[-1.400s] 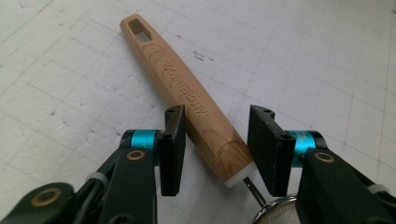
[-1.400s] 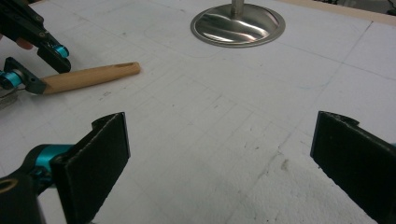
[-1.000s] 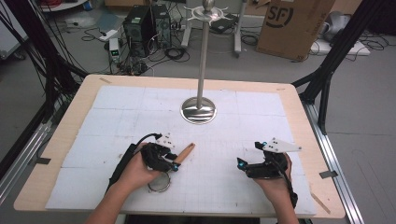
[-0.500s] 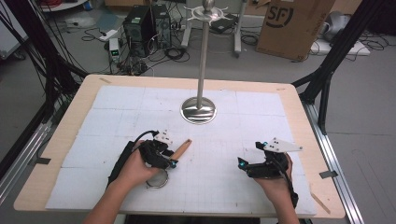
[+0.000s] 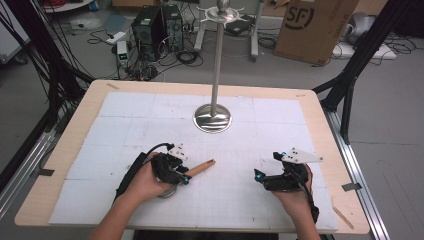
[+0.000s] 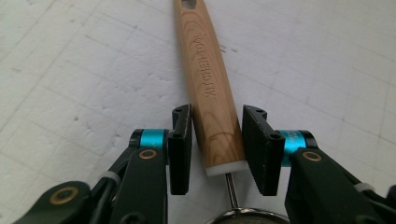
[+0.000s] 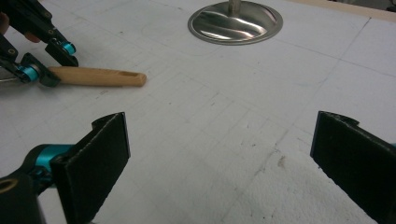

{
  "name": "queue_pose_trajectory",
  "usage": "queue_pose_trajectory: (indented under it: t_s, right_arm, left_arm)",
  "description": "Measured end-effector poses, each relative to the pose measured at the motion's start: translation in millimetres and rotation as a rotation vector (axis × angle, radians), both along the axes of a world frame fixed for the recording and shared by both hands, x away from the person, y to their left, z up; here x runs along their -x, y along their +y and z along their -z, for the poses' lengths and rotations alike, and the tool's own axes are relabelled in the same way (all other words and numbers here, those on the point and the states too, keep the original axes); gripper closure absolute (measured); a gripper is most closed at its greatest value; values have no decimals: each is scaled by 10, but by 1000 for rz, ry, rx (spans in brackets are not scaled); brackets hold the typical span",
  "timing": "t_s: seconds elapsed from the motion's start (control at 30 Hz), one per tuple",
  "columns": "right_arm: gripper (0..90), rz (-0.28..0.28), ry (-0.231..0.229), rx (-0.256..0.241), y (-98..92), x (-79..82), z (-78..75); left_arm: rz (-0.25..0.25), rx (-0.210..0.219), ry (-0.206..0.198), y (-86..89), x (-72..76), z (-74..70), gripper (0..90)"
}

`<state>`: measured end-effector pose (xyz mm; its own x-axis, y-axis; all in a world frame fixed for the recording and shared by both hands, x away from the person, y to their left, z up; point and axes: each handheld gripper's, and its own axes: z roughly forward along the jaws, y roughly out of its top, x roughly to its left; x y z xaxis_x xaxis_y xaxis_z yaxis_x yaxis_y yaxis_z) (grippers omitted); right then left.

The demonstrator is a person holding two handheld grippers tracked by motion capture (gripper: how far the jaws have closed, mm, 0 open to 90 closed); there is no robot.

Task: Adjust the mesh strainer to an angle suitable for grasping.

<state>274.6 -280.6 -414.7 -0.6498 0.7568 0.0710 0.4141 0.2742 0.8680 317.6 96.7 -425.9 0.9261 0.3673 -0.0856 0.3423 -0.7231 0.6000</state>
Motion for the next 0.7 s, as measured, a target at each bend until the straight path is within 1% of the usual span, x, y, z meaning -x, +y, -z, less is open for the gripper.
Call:
queue_pose_trajectory:
  t_s: [0.1, 0.13, 0.17, 0.23, 0.37, 0.4, 0.47, 0.6, 0.7]
  right_arm:
    - [35, 0, 3, -2, 4, 2, 1]
    - [35, -1, 3, -1, 3, 2, 0]
    - [35, 1, 0, 0, -2, 1, 0]
    - [35, 2, 1, 0, -3, 3, 0]
    - [35, 2, 3, -3, -8, 5, 3]
    - [35, 2, 3, -3, -8, 5, 3]
    - [35, 4, 4, -2, -10, 3, 5]
    - [35, 3, 2, -2, -9, 1, 5]
    - [35, 4, 3, 0, -6, 1, 5]
  left_arm:
    - [7, 0, 9, 2, 5, -3, 654]
    - [3, -3, 9, 3, 5, 1, 643]
    - [-4, -9, 9, 0, 5, 8, 577]
    - [-4, -19, 10, -4, 4, 17, 569]
    - [-7, -16, 6, -1, 11, 10, 546]
    - [-9, -12, 9, 0, 13, 11, 546]
    - [1, -19, 13, -16, 23, 17, 557]
    - [0, -33, -4, -38, 42, 17, 572]
    - [8, -41, -16, -44, 55, 12, 603]
